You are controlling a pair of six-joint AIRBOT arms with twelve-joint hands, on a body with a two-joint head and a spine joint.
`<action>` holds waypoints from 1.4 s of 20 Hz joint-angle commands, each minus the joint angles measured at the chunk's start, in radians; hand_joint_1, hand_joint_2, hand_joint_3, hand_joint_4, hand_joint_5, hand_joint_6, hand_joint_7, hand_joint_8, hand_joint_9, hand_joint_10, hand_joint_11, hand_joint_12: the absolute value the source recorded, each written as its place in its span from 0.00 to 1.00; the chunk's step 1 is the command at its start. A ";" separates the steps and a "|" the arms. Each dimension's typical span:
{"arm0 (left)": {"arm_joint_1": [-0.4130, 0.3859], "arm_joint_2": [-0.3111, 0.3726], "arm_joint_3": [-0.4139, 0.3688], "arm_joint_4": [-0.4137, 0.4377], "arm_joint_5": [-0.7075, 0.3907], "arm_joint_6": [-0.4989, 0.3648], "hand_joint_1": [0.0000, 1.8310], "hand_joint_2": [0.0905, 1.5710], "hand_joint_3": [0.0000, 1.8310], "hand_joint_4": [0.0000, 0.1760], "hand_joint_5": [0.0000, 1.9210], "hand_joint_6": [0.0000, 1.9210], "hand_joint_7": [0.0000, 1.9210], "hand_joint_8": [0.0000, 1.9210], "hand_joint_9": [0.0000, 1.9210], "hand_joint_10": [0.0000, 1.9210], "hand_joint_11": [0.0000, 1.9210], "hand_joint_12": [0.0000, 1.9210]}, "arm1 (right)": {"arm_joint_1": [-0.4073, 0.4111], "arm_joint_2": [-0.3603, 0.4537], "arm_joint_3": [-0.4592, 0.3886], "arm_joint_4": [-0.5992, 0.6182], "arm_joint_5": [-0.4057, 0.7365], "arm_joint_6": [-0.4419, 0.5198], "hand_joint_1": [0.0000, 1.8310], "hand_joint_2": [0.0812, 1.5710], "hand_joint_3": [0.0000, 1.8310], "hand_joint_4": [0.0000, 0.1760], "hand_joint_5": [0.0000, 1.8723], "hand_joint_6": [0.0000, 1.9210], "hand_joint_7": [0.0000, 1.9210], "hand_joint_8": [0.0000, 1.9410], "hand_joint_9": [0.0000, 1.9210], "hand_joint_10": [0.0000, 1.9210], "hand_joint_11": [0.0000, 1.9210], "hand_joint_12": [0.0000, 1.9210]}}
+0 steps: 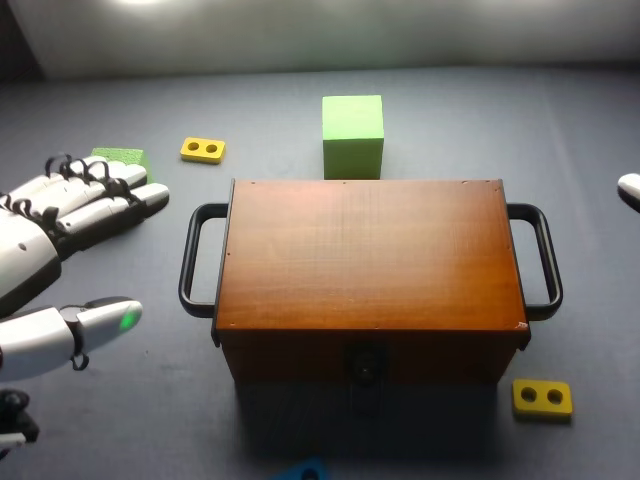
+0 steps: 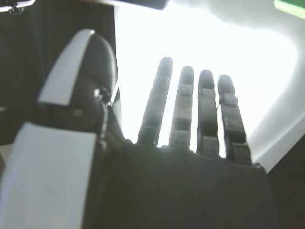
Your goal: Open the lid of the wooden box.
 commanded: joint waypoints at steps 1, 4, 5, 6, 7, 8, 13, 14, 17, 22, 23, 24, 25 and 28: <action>-0.002 0.010 0.006 0.000 -0.094 -0.012 0.17 0.88 0.00 0.00 0.08 0.01 0.03 0.01 0.00 0.00 0.00 0.00 | 0.000 -0.003 0.006 -0.002 0.098 0.004 0.27 0.87 0.00 0.00 0.03 0.01 0.00 0.00 0.00 0.00 0.00 0.00; -0.002 0.011 0.008 0.024 -0.057 -0.027 0.15 0.88 0.00 0.00 0.09 0.01 0.05 0.01 0.00 0.00 0.00 0.00 | 0.004 -0.010 0.011 -0.002 0.065 0.005 0.26 0.87 0.00 0.00 0.03 0.01 0.00 0.00 0.00 0.00 0.00 0.00; -0.002 0.011 0.008 0.032 -0.047 -0.033 0.13 0.89 0.00 0.00 0.08 0.00 0.04 0.00 0.00 0.00 0.00 0.00 | 0.005 -0.012 0.013 -0.003 0.055 0.005 0.26 0.87 0.00 0.00 0.02 0.00 0.00 0.00 0.00 0.00 0.00 0.00; -0.003 0.012 0.009 0.042 -0.034 -0.040 0.13 0.88 0.00 0.00 0.08 0.00 0.04 0.00 0.00 0.00 0.00 0.00 | 0.007 -0.013 0.014 -0.004 0.043 0.005 0.26 0.87 0.00 0.00 0.02 0.00 0.00 0.00 0.00 0.00 0.00 0.00; -0.003 0.012 0.009 0.055 -0.019 -0.050 0.13 0.89 0.00 0.00 0.09 0.00 0.04 0.00 0.00 0.00 0.00 0.00 | 0.013 -0.015 0.017 -0.009 0.026 0.005 0.26 0.87 0.00 0.00 0.02 0.00 0.00 0.00 0.00 0.00 0.00 0.00; -0.004 0.012 0.009 0.064 -0.007 -0.055 0.14 0.89 0.00 0.00 0.09 0.00 0.05 0.00 0.00 0.00 0.00 0.00 | 0.020 -0.016 0.019 -0.014 0.008 0.005 0.26 0.87 0.00 0.00 0.02 0.00 0.00 0.00 0.00 0.00 0.00 0.00; -0.008 0.015 0.014 0.102 0.040 -0.082 0.12 0.89 0.00 0.00 0.09 0.00 0.04 0.00 0.00 0.00 0.00 0.00 | 0.060 -0.016 0.037 -0.059 -0.099 0.012 0.27 0.87 0.00 0.00 0.03 0.00 0.00 0.00 0.00 0.00 0.00 0.00; -0.009 0.015 0.015 0.109 0.046 -0.087 0.11 0.89 0.00 0.00 0.08 0.00 0.03 0.00 0.00 0.00 0.00 0.00 | 0.070 -0.017 0.044 -0.072 -0.122 0.022 0.26 0.87 0.00 0.00 0.03 0.00 0.00 0.00 0.00 0.00 0.00 0.00; -0.014 0.015 0.019 0.128 0.067 -0.098 0.10 0.89 0.00 0.00 0.08 0.00 0.03 0.00 0.00 0.00 0.00 0.00 | 0.095 -0.022 0.059 -0.098 -0.180 0.028 0.27 0.87 0.00 0.00 0.02 0.00 0.00 0.00 0.00 0.00 0.00 0.00; -0.018 0.010 0.024 0.149 0.088 -0.113 0.09 0.90 0.00 0.00 0.07 0.00 0.02 0.00 0.00 0.00 0.00 0.00 | 0.126 -0.045 0.083 -0.116 -0.248 0.028 0.25 0.87 0.00 0.00 0.01 0.00 0.00 0.00 0.00 0.00 0.00 0.00; -0.019 0.005 0.027 0.154 0.091 -0.121 0.07 0.90 0.00 0.00 0.06 0.00 0.01 0.00 0.00 0.00 0.00 0.00 | 0.131 -0.051 0.087 -0.118 -0.257 0.028 0.25 0.87 0.00 0.00 0.02 0.00 0.00 0.00 0.00 0.00 0.00 0.00; -0.020 0.002 0.030 0.158 0.093 -0.127 0.06 0.90 0.00 0.00 0.06 0.00 0.01 0.00 0.00 0.00 0.00 0.00 | 0.134 -0.054 0.089 -0.120 -0.262 0.028 0.24 0.87 0.00 0.00 0.01 0.00 0.00 0.00 0.00 0.00 0.00 0.00; -0.023 -0.002 0.033 0.165 0.097 -0.133 0.06 0.90 0.00 0.00 0.06 0.00 0.01 0.00 0.00 0.00 0.00 0.00 | 0.139 -0.059 0.093 -0.124 -0.272 0.029 0.23 0.88 0.00 0.00 0.01 0.00 0.00 0.00 0.00 0.00 0.00 0.00; -0.027 -0.009 0.034 0.171 0.099 -0.135 0.06 0.90 0.00 0.00 0.05 0.00 0.00 0.00 0.00 0.00 0.00 0.00 | 0.160 -0.076 0.104 -0.145 -0.302 0.030 0.23 0.88 0.00 0.00 0.00 0.00 0.00 0.00 0.00 0.00 0.00 0.00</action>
